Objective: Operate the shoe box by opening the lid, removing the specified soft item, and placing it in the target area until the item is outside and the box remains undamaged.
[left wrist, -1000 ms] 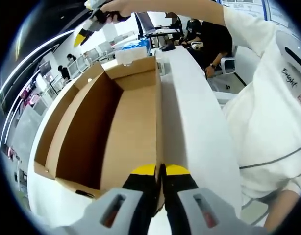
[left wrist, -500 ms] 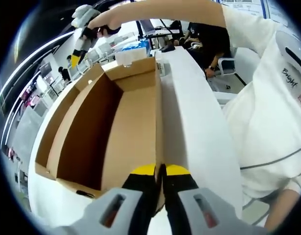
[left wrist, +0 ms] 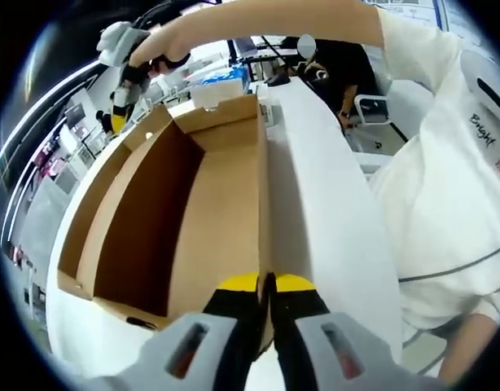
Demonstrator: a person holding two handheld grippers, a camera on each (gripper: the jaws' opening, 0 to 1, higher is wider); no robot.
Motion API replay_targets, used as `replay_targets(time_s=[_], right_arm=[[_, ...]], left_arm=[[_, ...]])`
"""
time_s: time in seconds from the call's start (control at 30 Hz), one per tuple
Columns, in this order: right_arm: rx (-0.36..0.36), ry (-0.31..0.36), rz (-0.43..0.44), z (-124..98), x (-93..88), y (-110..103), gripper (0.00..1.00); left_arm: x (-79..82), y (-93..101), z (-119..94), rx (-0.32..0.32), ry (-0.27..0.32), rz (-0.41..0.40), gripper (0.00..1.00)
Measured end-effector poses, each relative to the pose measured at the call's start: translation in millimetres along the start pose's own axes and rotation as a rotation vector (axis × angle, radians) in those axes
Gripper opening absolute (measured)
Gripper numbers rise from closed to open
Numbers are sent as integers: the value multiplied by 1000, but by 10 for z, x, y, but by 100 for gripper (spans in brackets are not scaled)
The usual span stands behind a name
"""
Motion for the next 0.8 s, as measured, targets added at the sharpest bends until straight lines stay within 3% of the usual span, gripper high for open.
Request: replay_targets(time_s=[0.07, 0.2, 0.33, 0.43, 0.8], right_arm=[[-8, 15, -15, 21, -40, -27, 30], [-18, -34, -39, 113, -190, -3, 34], [4, -95, 28, 144, -341, 48, 34], [2, -75, 32, 193, -339, 56, 35], [-6, -120, 65, 333, -427, 109, 33]], left_arm=[[-3, -10, -8, 4, 2, 2, 3], [-3, -32, -19, 2, 3, 1, 3], [-2, -52, -22, 2, 1, 4, 3], [-6, -75, -25, 4, 2, 8, 3], [-7, -137, -19, 10, 6, 14, 3]])
Point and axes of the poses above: the point that each gripper's makers call its tool centre point, and the gripper's own axes: z roughly forward along the fingers, y roughly to its right, x roughly out of its top, the point moved 7 cm from there along -z, roughly backward along the fingers, and after that the axes turned 11 degrees about -x, right-handed, at the moved point
